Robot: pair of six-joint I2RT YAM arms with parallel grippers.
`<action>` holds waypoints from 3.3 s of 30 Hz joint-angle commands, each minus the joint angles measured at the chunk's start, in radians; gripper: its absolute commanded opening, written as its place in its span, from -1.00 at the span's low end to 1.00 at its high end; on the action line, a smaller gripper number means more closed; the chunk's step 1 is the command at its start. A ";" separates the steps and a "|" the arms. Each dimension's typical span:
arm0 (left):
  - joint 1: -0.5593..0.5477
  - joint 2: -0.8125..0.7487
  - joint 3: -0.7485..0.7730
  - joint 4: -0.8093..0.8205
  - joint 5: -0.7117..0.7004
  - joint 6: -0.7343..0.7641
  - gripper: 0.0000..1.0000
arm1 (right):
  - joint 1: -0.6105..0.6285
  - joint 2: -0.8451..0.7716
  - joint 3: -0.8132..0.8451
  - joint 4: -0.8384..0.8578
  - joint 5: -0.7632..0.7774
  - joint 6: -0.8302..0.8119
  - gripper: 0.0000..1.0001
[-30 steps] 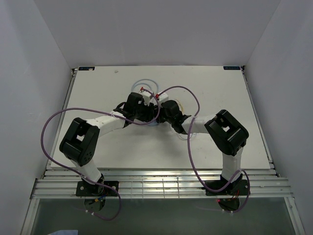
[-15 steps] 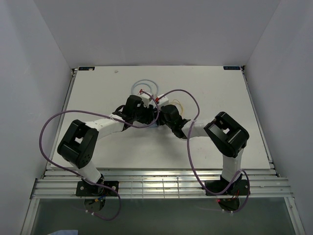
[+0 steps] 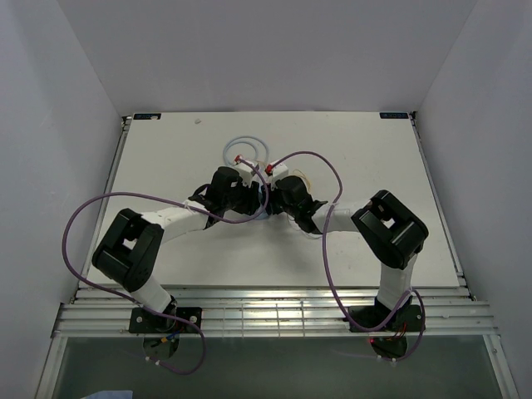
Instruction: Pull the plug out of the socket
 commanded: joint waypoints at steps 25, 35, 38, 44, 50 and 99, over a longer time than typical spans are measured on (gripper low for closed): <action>-0.028 -0.037 0.097 0.029 0.262 0.043 -1.00 | -0.001 0.172 -0.058 -0.336 -0.187 0.062 -0.29; -0.144 0.026 0.191 -0.066 0.024 0.204 -1.00 | 0.006 0.181 -0.074 -0.362 -0.157 0.037 -0.38; -0.161 0.028 0.190 -0.075 0.004 0.210 -1.00 | 0.006 0.188 -0.069 -0.364 -0.165 0.028 -0.39; -0.169 0.000 0.124 -0.027 -0.128 0.180 -1.00 | 0.008 0.195 -0.072 -0.359 -0.173 0.025 -0.42; -0.069 -0.038 0.062 0.017 0.033 0.011 -1.00 | 0.009 0.195 -0.078 -0.365 -0.168 0.016 -0.46; -0.146 -0.234 0.269 -0.245 -0.362 0.002 -1.00 | 0.008 0.136 -0.067 -0.399 -0.111 -0.001 -0.42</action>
